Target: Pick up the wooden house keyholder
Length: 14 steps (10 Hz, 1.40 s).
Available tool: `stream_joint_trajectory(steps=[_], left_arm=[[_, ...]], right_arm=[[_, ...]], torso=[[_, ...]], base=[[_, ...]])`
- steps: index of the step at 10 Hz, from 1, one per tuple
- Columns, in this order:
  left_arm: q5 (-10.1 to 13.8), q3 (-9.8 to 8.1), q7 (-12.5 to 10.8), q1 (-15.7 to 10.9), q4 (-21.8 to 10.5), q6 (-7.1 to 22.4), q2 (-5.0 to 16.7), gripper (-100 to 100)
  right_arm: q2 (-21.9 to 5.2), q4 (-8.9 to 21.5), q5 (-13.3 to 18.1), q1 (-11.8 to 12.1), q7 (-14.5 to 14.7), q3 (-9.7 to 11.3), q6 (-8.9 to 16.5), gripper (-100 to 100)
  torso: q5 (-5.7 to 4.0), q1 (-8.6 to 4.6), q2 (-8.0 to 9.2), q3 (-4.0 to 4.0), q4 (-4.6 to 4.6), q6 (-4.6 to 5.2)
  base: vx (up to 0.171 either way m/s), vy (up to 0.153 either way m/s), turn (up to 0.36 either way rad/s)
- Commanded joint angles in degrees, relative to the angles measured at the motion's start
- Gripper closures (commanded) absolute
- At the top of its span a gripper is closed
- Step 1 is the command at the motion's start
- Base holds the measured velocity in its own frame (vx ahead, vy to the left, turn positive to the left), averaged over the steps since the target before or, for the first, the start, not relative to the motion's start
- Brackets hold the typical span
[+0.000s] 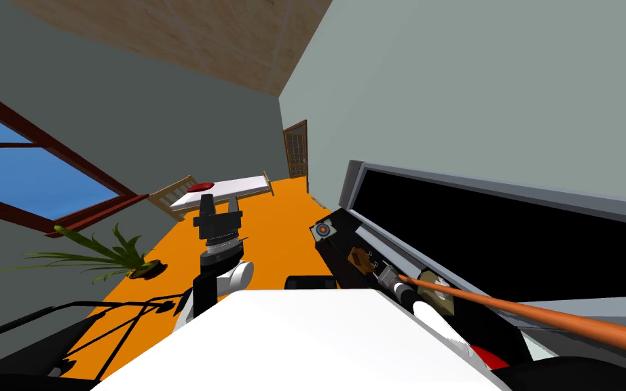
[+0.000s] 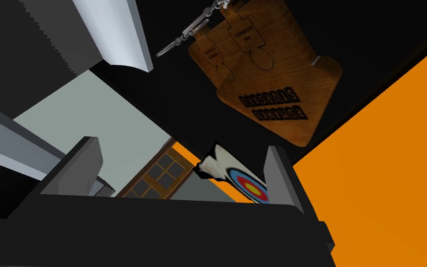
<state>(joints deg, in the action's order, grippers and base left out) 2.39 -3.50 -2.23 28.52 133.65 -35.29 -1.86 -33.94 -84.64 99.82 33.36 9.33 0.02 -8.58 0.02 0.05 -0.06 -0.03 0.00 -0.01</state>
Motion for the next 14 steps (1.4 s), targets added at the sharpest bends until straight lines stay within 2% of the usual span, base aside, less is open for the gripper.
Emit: stream_joint_trajectory(steps=[1, 2, 3, 4, 5, 6, 7, 8, 9, 10, 11, 12, 13, 14], left_arm=[[0.0, 0.0, 0.0, 0.0, 0.0, 0.0, 0.0, 0], [0.0, 0.0, 0.0, 0.0, 0.0, 0.0, 0.0, 0], [0.0, 0.0, 0.0, 0.0, 0.0, 0.0, 0.0, 0], [0.0, 0.0, 0.0, 0.0, 0.0, 0.0, 0.0, 0], [0.0, 0.0, 0.0, 0.0, 0.0, 0.0, 0.0, 0], [0.0, 0.0, 0.0, 0.0, 0.0, 0.0, 0.0, 0], [0.0, 0.0, 0.0, 0.0, 0.0, 0.0, 0.0, 0], [0.0, 0.0, 0.0, 0.0, 0.0, 0.0, 0.0, 0], [0.0, 0.0, 0.0, 0.0, 0.0, 0.0, 0.0, 0], [0.0, 0.0, 0.0, 0.0, 0.0, 0.0, 0.0, 0], [0.0, 0.0, 0.0, 0.0, 0.0, 0.0, 0.0, 0], [0.0, 0.0, 0.0, 0.0, 0.0, 0.0, 0.0, 0], [0.0, 0.0, 0.0, 0.0, 0.0, 0.0, 0.0, 0], [0.0, 0.0, 0.0, 0.0, 0.0, 0.0, 0.0, 0]], right_arm=[[-0.4, 1.5, 2.8, -0.2, 1.0, 0.3, 0.5, -100], [-0.4, 1.5, 2.8, -0.2, 1.0, 0.3, 0.5, -100], [-1.1, 4.1, 4.4, -0.4, 1.4, 0.4, 1.0, -100], [-1.1, 4.1, 4.0, -0.4, 1.4, 0.4, 1.0, -100], [-1.1, 4.1, 6.7, -0.4, 1.4, 0.4, 1.0, -100], [-1.8, 6.7, 9.0, -0.6, 1.9, 0.5, 1.5, -100], [-1.8, 6.7, 11.6, -0.6, 1.9, 0.5, 1.5, -100], [-2.3, 8.8, 14.6, -0.9, 2.3, 0.5, 1.9, -100], [-2.3, 9.2, 15.7, -0.9, 2.3, 0.5, 1.9, -100], [-2.8, 11.5, 17.8, -1.1, 2.6, 0.6, 2.3, -100], [-2.8, 11.5, 19.2, -1.1, 2.6, 0.6, 2.3, -100], [-3.2, 13.8, 21.9, -1.4, 2.9, 0.7, 2.7, -100], [-3.2, 13.8, 23.3, -1.4, 2.9, 0.7, 2.7, -100], [-3.5, 15.9, 25.4, -1.7, 3.2, 0.7, 3.1, -100]], torso=[[0.0, 0.0, 0.0, 0.0, 0.0, 0.0], [0.0, 0.0, -0.05, -0.03, -0.01, 0.02], [0.0, -0.01, -0.02, -0.02, -0.01, 0.03], [0.0, 0.02, -0.06, -0.04, -0.02, 0.0], [0.0, 0.02, -0.07, -0.04, -0.02, 0.02], [0.0, 0.0, -0.01, -0.01, -0.01, 0.03], [0.0, 0.03, -0.05, -0.03, -0.01, 0.0], [0.01, 0.03, -0.05, -0.04, -0.02, 0.03], [0.01, 0.03, -0.1, -0.06, -0.02, 0.0], [0.0, 0.02, -0.09, -0.06, -0.03, 0.02], [0.01, 0.05, -0.13, -0.08, -0.03, 0.01], [0.02, 0.06, -0.11, -0.07, -0.03, 0.02], [0.02, 0.08, -0.12, -0.07, -0.03, 0.01], [0.02, 0.05, -0.09, -0.06, -0.03, 0.03]], base=[[0.035, 0.014, 0.049], [0.021, 0.007, -0.011], [0.037, 0.021, 0.099], [0.035, 0.015, 0.048], [0.013, 0.006, -0.009], [0.032, 0.022, 0.107], [0.033, 0.021, 0.054], [0.044, 0.022, 0.091], [0.042, 0.018, 0.044], [0.052, 0.03, 0.082], [0.046, 0.024, 0.053], [0.05, 0.033, 0.111], [0.039, 0.021, 0.048], [0.054, 0.023, 0.093]])
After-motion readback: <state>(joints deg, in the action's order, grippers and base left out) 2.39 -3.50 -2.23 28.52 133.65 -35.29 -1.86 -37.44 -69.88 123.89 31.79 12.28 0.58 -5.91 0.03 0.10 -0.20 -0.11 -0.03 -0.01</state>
